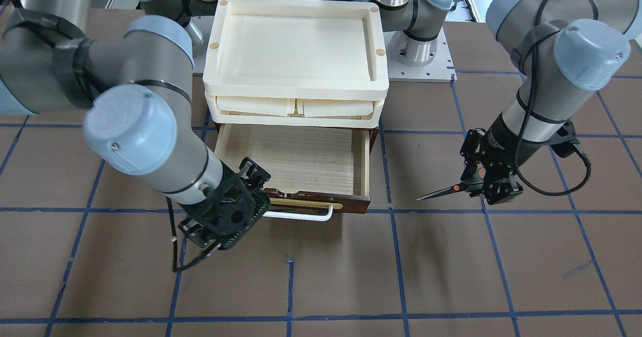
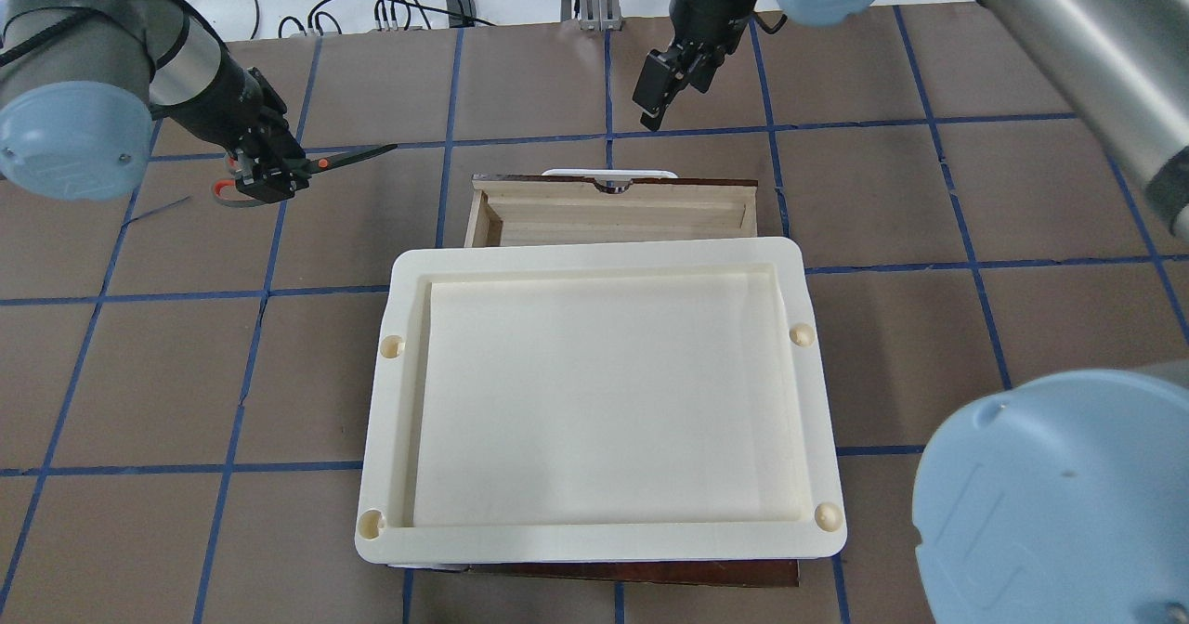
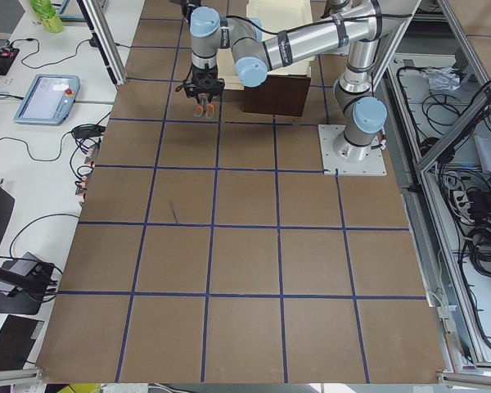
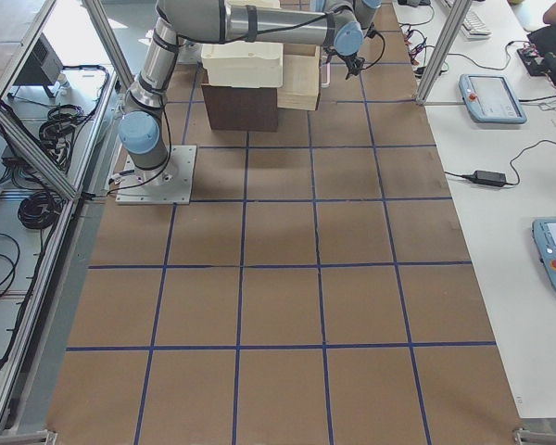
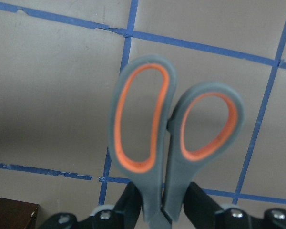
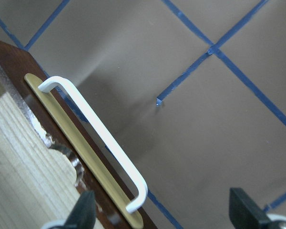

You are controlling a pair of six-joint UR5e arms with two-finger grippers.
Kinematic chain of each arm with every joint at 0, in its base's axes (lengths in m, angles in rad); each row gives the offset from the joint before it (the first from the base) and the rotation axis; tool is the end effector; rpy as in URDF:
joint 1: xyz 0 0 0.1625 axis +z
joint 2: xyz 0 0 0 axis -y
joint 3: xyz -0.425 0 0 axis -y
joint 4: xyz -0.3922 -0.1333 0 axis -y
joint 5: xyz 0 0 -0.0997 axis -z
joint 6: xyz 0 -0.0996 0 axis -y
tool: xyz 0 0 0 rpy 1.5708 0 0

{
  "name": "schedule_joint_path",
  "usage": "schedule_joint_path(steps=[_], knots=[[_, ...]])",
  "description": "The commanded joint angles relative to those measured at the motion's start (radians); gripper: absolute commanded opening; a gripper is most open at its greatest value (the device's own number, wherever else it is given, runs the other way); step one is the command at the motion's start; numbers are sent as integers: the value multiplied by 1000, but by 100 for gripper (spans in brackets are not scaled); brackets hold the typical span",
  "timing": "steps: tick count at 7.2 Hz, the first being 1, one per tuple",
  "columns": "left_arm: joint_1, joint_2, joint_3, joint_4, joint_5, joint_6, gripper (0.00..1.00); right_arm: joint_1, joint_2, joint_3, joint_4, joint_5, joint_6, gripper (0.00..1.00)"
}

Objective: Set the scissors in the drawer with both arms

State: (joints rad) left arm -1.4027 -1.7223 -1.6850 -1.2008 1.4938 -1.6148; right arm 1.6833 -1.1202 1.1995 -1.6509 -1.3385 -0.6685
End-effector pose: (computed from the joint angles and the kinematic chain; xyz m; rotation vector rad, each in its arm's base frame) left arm -0.0466 -0.5679 0.3913 2.3415 -1.8988 0.0411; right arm 0.2311 -0.6540 0.4172 -1.1105 2.6973 -0.0945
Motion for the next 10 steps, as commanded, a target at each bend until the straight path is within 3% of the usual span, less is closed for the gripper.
schedule_joint_path(steps=[1, 3, 4, 5, 7, 10], knots=[[-73, 35, 13, -69, -36, -56, 28, -152, -213, 93, 51, 10, 26, 100], [-177, 32, 22, -72, -41, -85, 27, -232, -431, 257, 57, -19, 41, 100], [-237, 32, 22, -66, -41, -121, 27, -228, -485, 299, 57, -57, 106, 100], [-286, 32, 24, -60, -43, -154, 27, -228, -498, 333, 63, -142, 209, 100], [-358, -18, 95, -60, -44, -243, 26, -226, -510, 350, 147, -163, 414, 100], [-472, -141, 142, 6, -41, -359, 25, -228, -521, 351, 190, -229, 446, 99]])
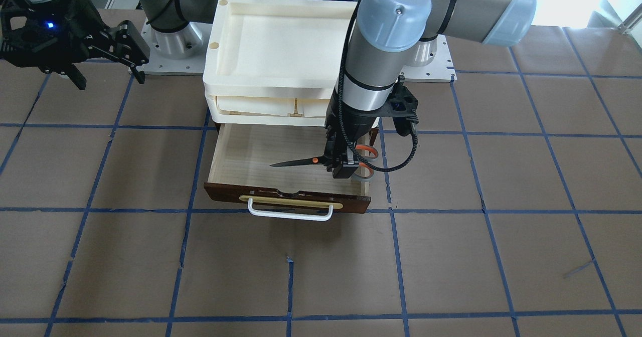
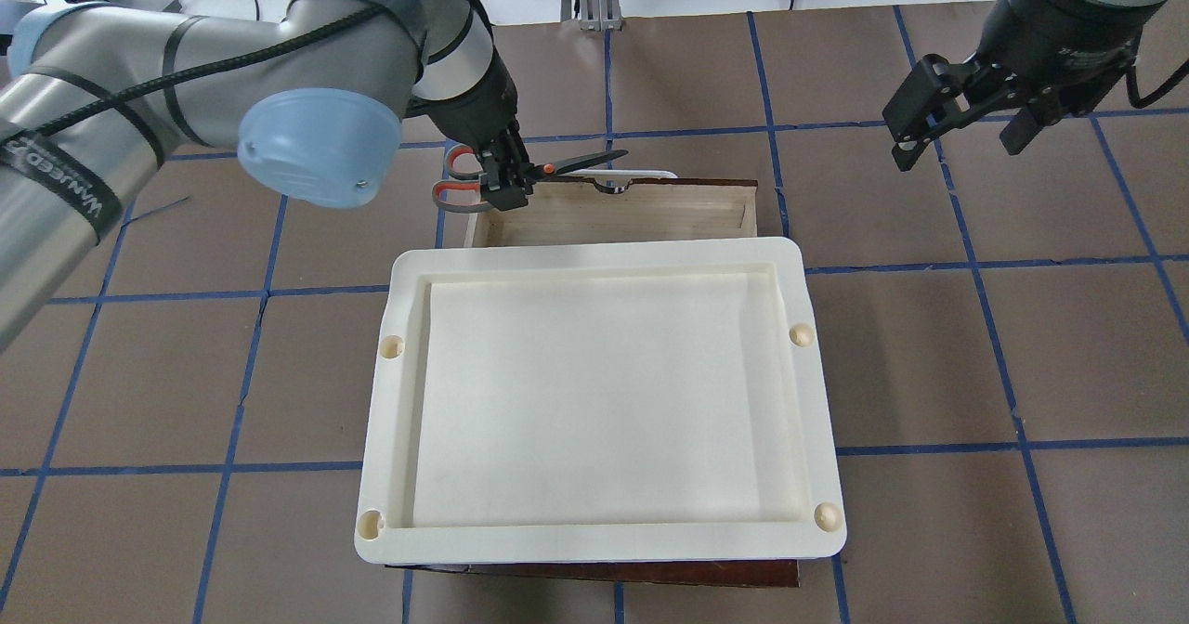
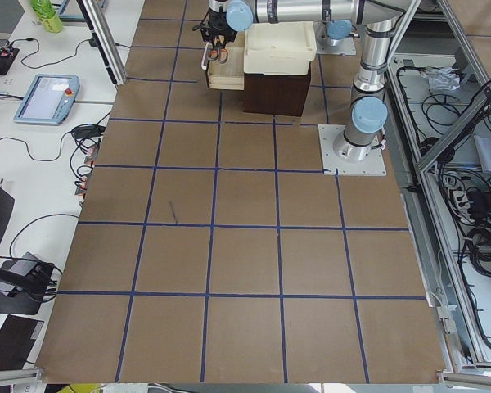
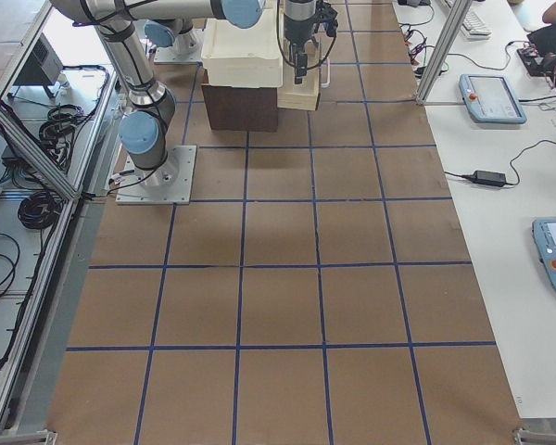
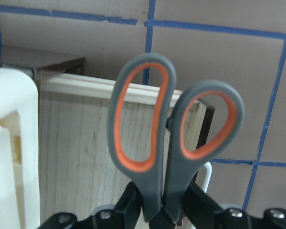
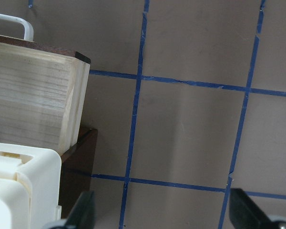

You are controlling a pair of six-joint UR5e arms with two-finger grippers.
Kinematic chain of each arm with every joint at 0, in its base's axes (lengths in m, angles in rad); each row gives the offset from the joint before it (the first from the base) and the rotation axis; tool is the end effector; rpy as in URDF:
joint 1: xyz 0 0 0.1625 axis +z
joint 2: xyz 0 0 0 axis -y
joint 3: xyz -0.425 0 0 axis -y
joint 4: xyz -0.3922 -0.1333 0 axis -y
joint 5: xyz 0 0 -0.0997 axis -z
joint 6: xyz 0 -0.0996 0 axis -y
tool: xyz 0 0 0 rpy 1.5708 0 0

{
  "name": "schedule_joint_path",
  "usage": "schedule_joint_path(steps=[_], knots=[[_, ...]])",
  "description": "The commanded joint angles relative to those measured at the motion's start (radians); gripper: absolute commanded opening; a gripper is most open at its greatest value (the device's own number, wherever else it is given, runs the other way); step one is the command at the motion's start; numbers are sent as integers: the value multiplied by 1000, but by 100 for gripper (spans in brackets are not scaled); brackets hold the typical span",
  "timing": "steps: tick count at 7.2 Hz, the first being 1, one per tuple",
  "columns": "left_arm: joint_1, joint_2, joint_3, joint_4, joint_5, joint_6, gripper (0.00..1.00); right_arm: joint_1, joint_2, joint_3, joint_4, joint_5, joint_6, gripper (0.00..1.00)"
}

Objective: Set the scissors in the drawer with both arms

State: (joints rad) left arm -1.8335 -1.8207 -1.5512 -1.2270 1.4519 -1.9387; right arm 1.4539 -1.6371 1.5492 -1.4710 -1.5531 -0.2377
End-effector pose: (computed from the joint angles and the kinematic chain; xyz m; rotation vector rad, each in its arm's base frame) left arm -0.2952 -0.5390 0.3978 2.2125 -2.0047 -0.0816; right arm 0.0804 -0.4736 0.5202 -0.1883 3.1164 0.0134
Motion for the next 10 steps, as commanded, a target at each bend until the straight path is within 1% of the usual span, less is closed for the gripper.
schedule_joint_path(steps=[1, 3, 4, 5, 6, 8, 9, 10], knots=[[-55, -43, -4, 34, 2, -54, 26, 0, -4, 2, 11, -13, 15, 100], [-64, -55, -10, 35, -1, -57, 27, 0, -4, 2, 9, -13, 15, 100], [-67, -54, -13, 26, -1, -54, 39, -1, -4, 2, 8, -12, 14, 100], [-66, -55, -13, 20, -1, -39, 69, -3, -3, -1, 6, -15, 3, 100], [-67, -55, -13, 21, -1, -40, 93, -3, -3, -1, 6, -15, 1, 100], [-67, -43, -12, 20, -1, -43, 94, -4, -3, -1, 6, -16, 1, 100], [-55, -10, 8, 18, 1, -39, 94, -3, -3, -1, 5, -16, 1, 100], [-15, 23, 10, 9, 1, -13, 94, -1, -3, -1, 5, -15, 1, 100]])
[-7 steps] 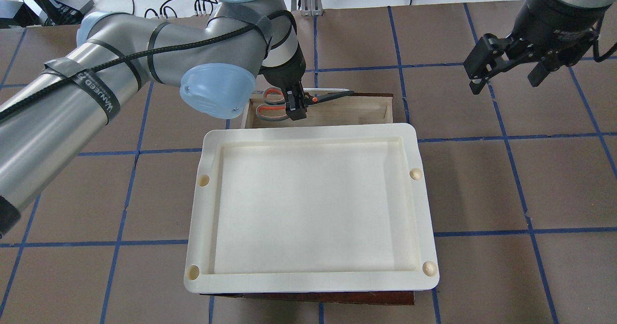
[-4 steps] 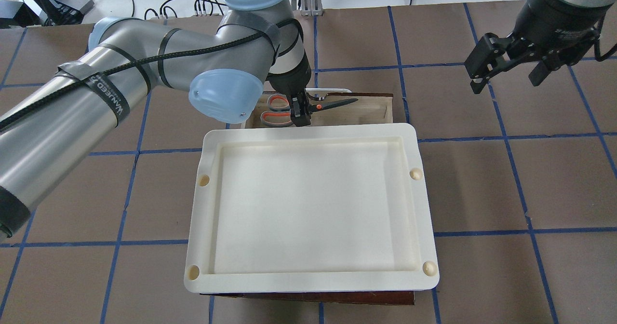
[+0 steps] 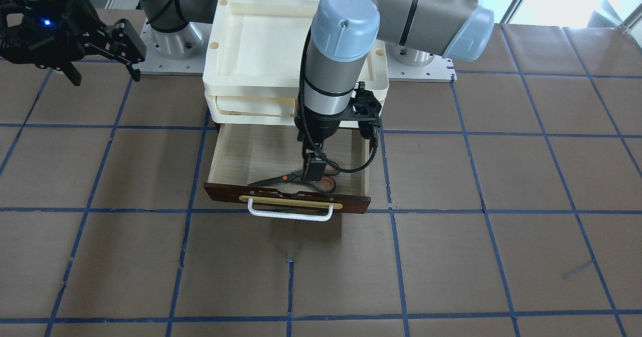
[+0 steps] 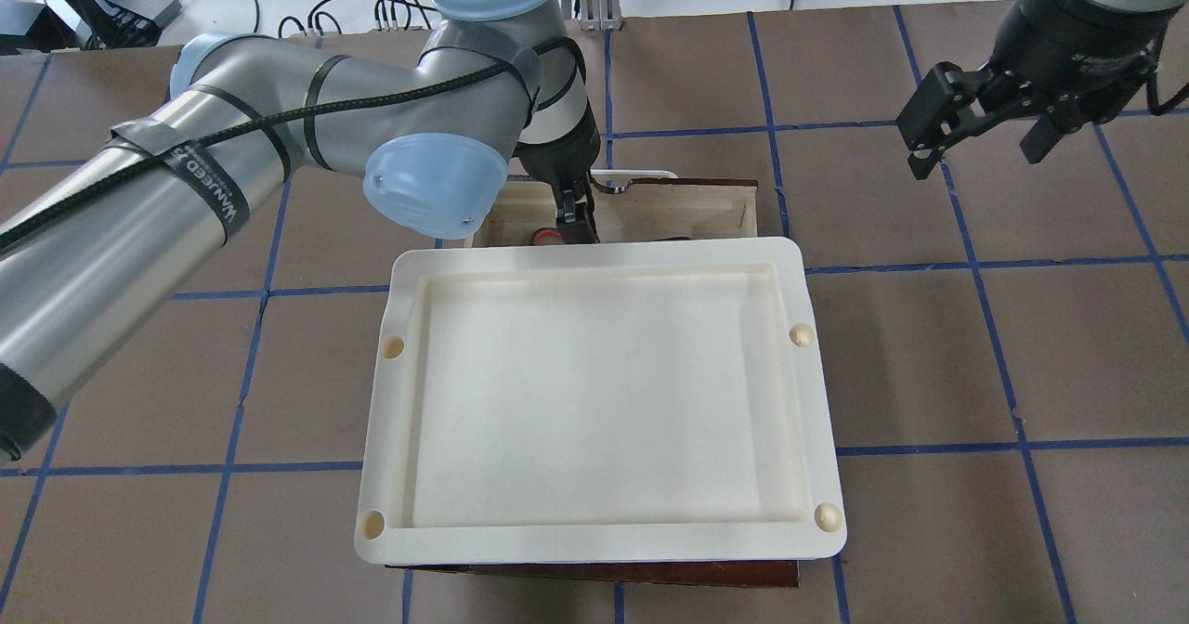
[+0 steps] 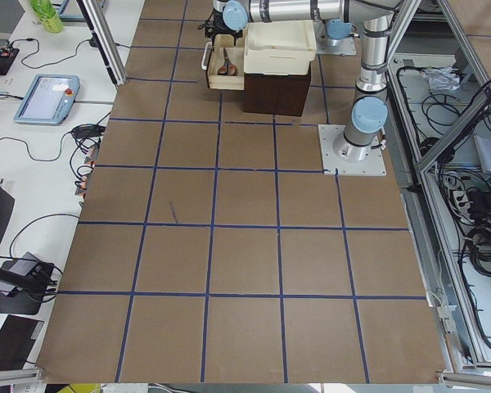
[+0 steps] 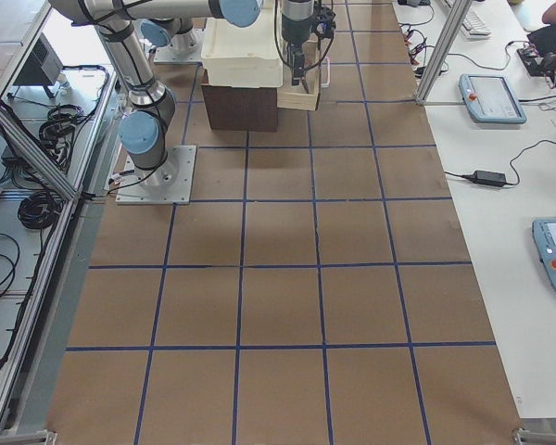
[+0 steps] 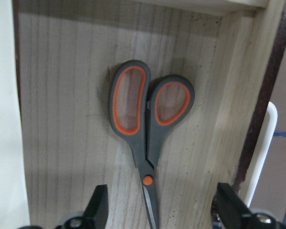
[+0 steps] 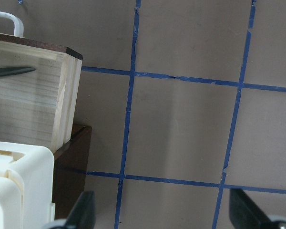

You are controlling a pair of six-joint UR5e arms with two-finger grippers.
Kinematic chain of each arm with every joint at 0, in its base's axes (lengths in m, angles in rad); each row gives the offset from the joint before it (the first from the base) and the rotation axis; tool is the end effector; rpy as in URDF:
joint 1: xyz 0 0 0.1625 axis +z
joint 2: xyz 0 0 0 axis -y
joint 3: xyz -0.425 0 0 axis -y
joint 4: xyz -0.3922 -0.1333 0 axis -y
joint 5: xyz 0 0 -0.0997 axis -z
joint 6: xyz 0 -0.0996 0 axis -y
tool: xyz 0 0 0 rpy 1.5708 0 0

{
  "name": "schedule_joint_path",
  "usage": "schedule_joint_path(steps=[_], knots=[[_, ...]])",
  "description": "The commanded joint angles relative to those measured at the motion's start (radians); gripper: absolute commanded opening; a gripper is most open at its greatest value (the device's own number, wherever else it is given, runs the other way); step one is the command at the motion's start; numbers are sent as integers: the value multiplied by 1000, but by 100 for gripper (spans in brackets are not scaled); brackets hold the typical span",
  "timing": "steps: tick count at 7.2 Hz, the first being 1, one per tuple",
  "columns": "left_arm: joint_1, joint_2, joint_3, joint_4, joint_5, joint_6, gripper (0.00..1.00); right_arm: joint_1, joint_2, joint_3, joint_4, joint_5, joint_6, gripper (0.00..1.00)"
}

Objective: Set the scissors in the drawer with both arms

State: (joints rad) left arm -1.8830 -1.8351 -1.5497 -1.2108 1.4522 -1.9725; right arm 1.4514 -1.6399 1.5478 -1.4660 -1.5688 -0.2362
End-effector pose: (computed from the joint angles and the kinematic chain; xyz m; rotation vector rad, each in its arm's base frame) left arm -0.3230 -0.5286 0.3917 2.1960 -2.0218 -0.0887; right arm 0.0778 -0.4722 0.5217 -0.1831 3.1320 0.0190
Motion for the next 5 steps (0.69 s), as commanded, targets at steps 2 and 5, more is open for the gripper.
schedule_joint_path(steps=[2, 5], knots=[[204, 144, 5, -157, 1, 340, 94, -2, 0, -2, -4, 1, 0, 100], [410, 288, 8, -391, 19, 982, 94, 6, -6, -12, -8, 13, 14, 100]])
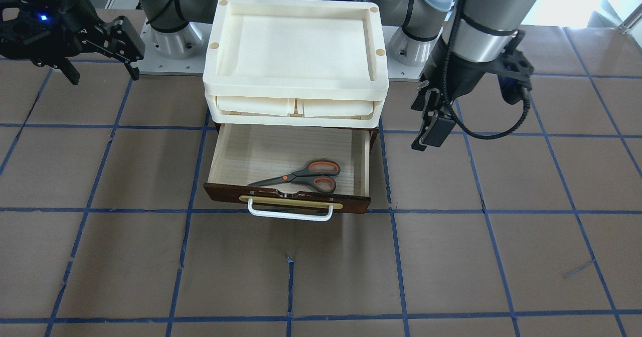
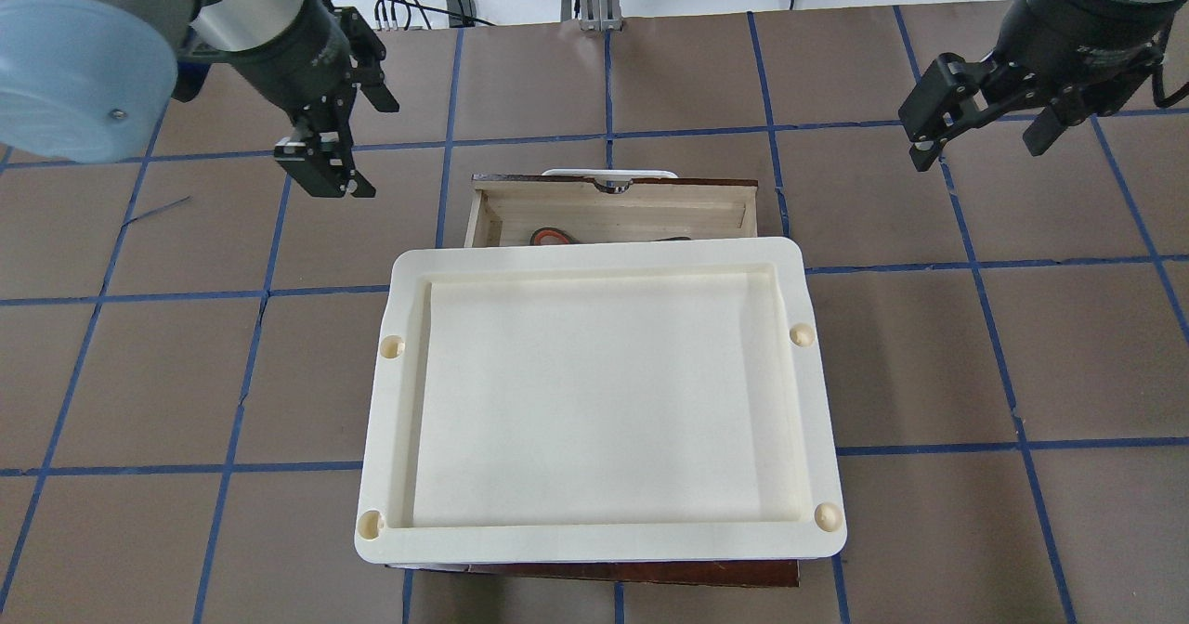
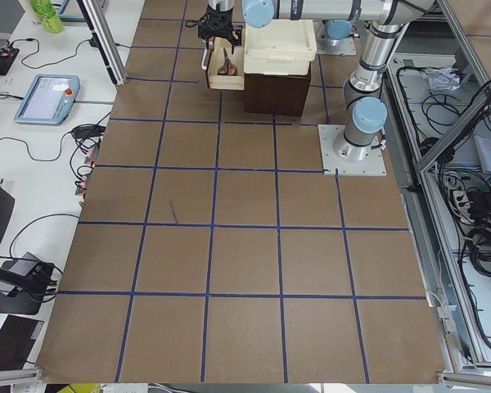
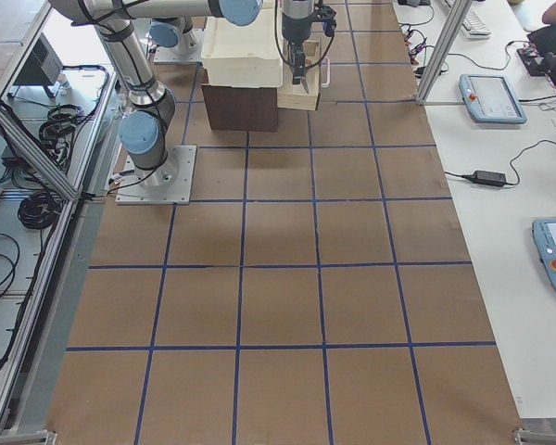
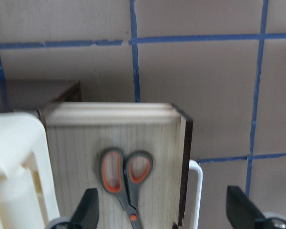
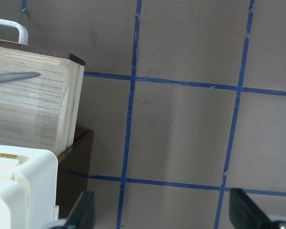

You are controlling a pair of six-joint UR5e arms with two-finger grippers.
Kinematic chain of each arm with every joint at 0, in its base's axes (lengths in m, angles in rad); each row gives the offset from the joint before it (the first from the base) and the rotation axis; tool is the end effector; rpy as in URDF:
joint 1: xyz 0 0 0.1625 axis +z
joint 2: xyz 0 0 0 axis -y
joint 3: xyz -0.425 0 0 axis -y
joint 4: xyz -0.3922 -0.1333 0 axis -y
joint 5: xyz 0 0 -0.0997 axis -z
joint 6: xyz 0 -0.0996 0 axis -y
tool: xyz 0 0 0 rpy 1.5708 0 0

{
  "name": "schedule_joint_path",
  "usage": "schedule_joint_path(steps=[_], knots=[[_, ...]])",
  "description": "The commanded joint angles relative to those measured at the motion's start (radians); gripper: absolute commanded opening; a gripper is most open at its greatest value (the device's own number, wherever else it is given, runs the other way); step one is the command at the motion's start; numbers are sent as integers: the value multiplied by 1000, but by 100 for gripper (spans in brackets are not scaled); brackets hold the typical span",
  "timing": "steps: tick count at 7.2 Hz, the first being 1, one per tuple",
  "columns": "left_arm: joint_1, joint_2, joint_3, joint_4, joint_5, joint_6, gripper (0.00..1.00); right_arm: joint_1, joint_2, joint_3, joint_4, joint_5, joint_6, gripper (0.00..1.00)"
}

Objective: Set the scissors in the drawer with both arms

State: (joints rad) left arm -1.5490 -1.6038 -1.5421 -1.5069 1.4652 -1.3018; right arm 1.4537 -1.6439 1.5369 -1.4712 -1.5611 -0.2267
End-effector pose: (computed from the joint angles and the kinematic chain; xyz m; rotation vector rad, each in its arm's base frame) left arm -0.1326 -0.5147 0.4926 1.8529 -2.3864 -0.0231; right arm 0.0797 -0.4719 0.5294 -0.1717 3.1286 -0.0140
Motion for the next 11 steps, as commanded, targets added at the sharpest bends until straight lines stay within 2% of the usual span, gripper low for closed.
schedule_joint_path(steps=[1, 2, 5, 6, 7, 8, 9, 10, 11], knots=[[78, 73, -1, -117, 45, 513, 94, 4, -2, -1, -3, 12, 3, 100], [61, 77, 4, -119, 90, 632, 97, 7, -2, -1, -4, 25, 4, 100], [-25, 71, -1, -102, 96, 1124, 100, 23, 6, -1, -6, 42, 35, 100], [-19, 73, 4, -98, 96, 1314, 100, 24, 9, -1, -6, 42, 32, 100], [-2, 74, 7, -98, 95, 1417, 100, 24, 7, -1, -8, 41, 35, 100], [19, 64, 11, -95, 96, 1420, 100, 25, 6, -1, -6, 41, 35, 100], [18, 47, 40, -104, 157, 1414, 100, 27, 6, 0, -6, 41, 35, 100], [17, 45, 62, -139, 176, 1412, 100, 28, 6, 0, -6, 41, 35, 100], [10, 51, 53, -134, 162, 1402, 100, 48, 9, 0, -8, 39, 35, 100]])
